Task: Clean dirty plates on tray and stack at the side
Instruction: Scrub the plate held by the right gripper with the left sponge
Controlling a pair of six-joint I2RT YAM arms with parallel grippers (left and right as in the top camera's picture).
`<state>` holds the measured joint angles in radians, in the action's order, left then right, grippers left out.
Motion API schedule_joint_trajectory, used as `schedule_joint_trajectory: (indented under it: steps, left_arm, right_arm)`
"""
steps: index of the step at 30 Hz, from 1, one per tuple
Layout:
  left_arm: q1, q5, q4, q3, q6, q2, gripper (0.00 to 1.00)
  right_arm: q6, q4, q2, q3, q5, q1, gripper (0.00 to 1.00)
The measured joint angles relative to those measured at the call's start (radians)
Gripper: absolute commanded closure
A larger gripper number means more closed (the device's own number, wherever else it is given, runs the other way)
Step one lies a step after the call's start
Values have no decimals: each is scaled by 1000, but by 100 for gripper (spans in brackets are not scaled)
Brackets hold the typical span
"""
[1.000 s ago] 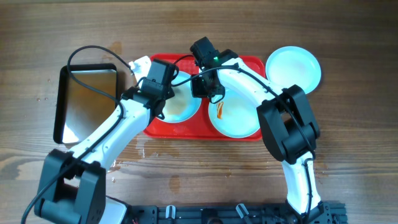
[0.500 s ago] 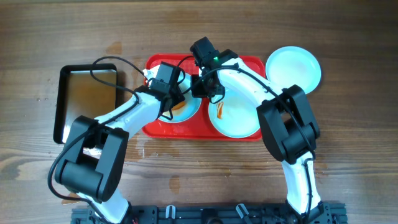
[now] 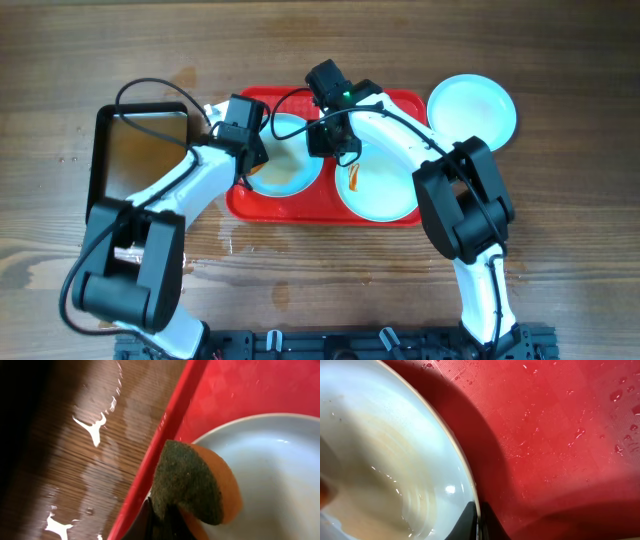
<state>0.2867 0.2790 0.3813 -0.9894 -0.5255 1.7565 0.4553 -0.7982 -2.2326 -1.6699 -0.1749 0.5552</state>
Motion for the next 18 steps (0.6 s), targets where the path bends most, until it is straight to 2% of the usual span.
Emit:
schedule_joint_trajectory:
  steps: [4, 10, 14, 18]
  left_arm:
    - [-2, -4, 0, 1, 24, -68, 96]
    - [-1, -204, 8, 2, -32, -97, 96]
    - [33, -296, -8, 1, -92, -48, 96]
    - [76, -322, -11, -3, -144, 49, 96]
  right_arm:
    - [0, 0, 0, 0, 0, 0, 96]
    - [0, 2, 0, 0, 0, 0, 96]
    - [0, 2, 0, 0, 0, 0, 96]
    - [0, 1, 0, 0, 0, 0, 96]
